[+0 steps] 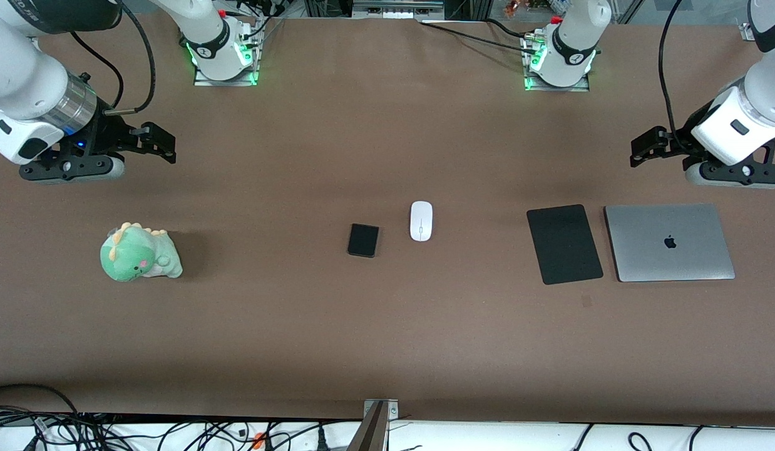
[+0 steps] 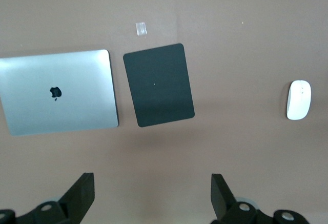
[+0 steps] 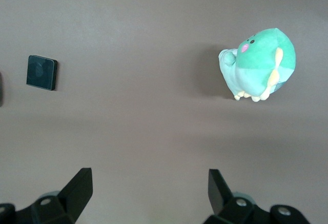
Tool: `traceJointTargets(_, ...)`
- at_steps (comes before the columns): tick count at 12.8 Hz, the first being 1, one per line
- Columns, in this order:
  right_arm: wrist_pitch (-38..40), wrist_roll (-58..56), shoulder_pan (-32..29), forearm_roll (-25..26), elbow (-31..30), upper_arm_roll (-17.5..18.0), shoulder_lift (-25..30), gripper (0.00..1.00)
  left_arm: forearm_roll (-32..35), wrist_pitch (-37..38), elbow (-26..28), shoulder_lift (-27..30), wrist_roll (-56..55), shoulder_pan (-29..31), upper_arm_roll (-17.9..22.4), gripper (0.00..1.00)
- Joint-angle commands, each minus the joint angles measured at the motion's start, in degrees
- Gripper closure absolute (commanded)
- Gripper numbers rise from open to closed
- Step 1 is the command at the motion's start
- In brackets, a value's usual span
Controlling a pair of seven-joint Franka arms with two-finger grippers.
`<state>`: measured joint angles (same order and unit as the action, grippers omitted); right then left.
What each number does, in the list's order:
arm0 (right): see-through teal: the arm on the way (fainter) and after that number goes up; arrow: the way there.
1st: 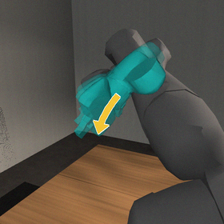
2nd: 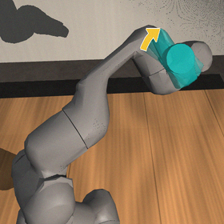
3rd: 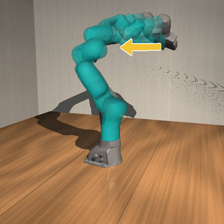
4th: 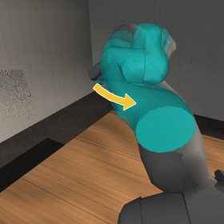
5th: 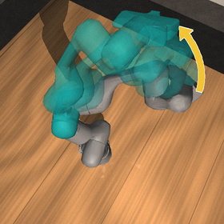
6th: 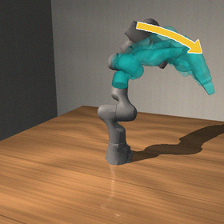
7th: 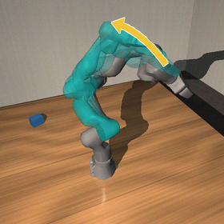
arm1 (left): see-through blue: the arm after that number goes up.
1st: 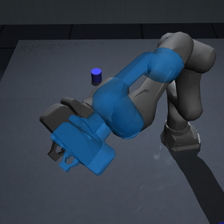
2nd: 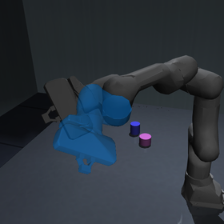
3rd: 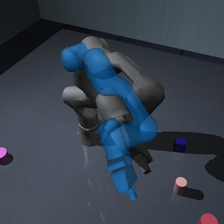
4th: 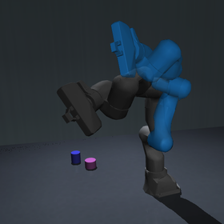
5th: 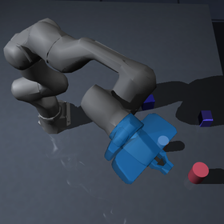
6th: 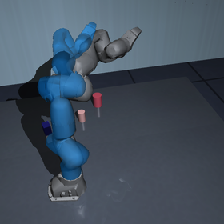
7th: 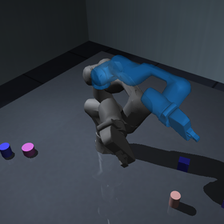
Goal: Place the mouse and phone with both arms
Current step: 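Reach the left gripper down toward the white mouse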
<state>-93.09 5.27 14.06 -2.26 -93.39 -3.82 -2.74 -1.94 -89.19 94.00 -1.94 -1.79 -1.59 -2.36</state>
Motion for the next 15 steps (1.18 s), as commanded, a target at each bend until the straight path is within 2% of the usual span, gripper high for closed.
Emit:
traceJointTargets(1,-0.3,-0.7,-1.1,0.1,0.1,1.0,-0.1,0.0,-0.9,5.2,-3.4,-3.0,1.4,-0.3,0.1,0.0)
traceJointTargets(5,-0.4,-0.8,-1.1,0.1,0.1,1.0,-0.3,0.0,-1.6,3.3,-4.3,-6.8,1.7,-1.6,-0.8,0.0)
traceJointTargets(7,-0.2,-0.8,-1.1,0.1,0.1,1.0,-0.3,0.0,-2.8,-6.2,-4.2,-9.7,0.4,-4.4,-2.1,0.0)
traceJointTargets(13,-0.6,-0.8,-1.1,0.2,0.1,1.0,-0.5,0.0,-2.6,-26.3,-4.2,-21.2,-18.9,-17.0,-2.2,0.0)
traceJointTargets(15,-0.9,-0.8,-1.1,0.1,0.1,1.0,-1.0,0.0,-2.0,-33.2,-4.2,-25.6,-21.2,-21.0,-2.1,0.0)
